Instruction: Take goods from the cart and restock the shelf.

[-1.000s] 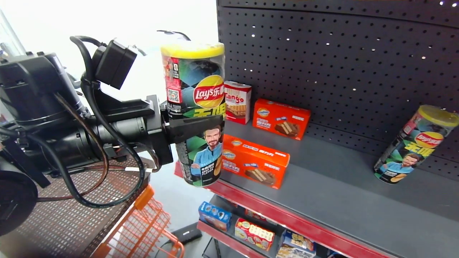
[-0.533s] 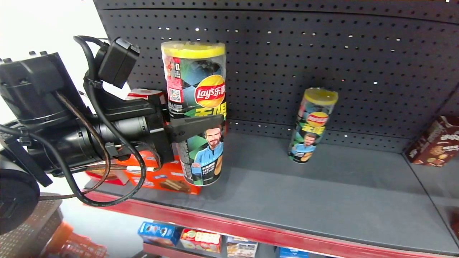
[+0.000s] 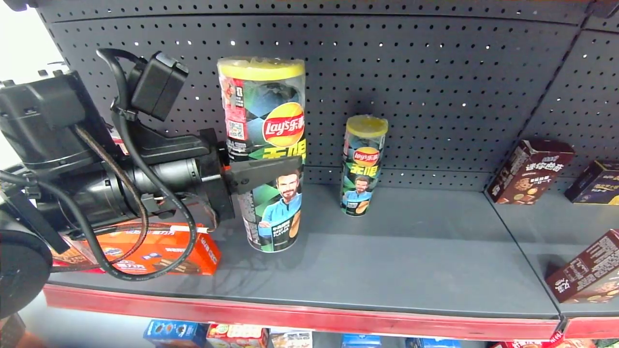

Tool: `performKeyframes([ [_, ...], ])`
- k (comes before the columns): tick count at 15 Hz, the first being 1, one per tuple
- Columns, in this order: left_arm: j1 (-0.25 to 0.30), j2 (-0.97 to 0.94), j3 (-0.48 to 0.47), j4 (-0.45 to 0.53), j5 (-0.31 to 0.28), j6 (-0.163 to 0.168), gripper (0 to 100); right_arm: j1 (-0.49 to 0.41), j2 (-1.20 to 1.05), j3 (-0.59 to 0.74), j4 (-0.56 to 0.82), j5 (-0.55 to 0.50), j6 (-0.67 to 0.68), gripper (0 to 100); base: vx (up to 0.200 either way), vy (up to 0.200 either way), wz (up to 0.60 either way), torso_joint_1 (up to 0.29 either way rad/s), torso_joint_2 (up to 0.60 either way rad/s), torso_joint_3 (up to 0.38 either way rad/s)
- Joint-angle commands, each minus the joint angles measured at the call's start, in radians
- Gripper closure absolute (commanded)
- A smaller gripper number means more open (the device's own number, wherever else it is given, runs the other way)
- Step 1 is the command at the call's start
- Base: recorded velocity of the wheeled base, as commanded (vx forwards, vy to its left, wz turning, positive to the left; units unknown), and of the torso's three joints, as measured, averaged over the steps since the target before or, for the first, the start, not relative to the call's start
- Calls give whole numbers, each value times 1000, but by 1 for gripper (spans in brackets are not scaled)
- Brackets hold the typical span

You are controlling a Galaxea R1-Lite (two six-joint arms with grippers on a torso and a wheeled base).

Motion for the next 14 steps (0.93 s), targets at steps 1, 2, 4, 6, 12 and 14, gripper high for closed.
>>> performKeyframes([
  [1, 2, 0, 4, 0, 0, 0, 100, 0, 1, 0, 0, 0, 0, 0, 0, 0, 0, 0, 0, 0],
  [2, 2, 0, 4, -1, 0, 0, 100, 0, 1, 0, 0, -1, 2, 0, 0, 0, 0, 0, 0, 0],
  [4, 3, -2, 4, -1, 0, -2, 100, 0, 1, 0, -2, -1, 2, 0, 0, 0, 0, 0, 0, 0],
  [6, 12, 0, 2, 0, 0, -2, 100, 0, 1, 0, 0, 0, 2, 0, 0, 0, 0, 0, 0, 0],
  [12, 17, -14, 6, 0, 1, -5, 100, 0, 1, 0, 0, -1, 2, 0, 0, 0, -200, -2, -2, 1],
  [14, 28, -14, 7, 0, 1, -5, 100, 0, 1, 0, 0, -1, 2, 0, 0, 0, 0, 0, 0, 0],
])
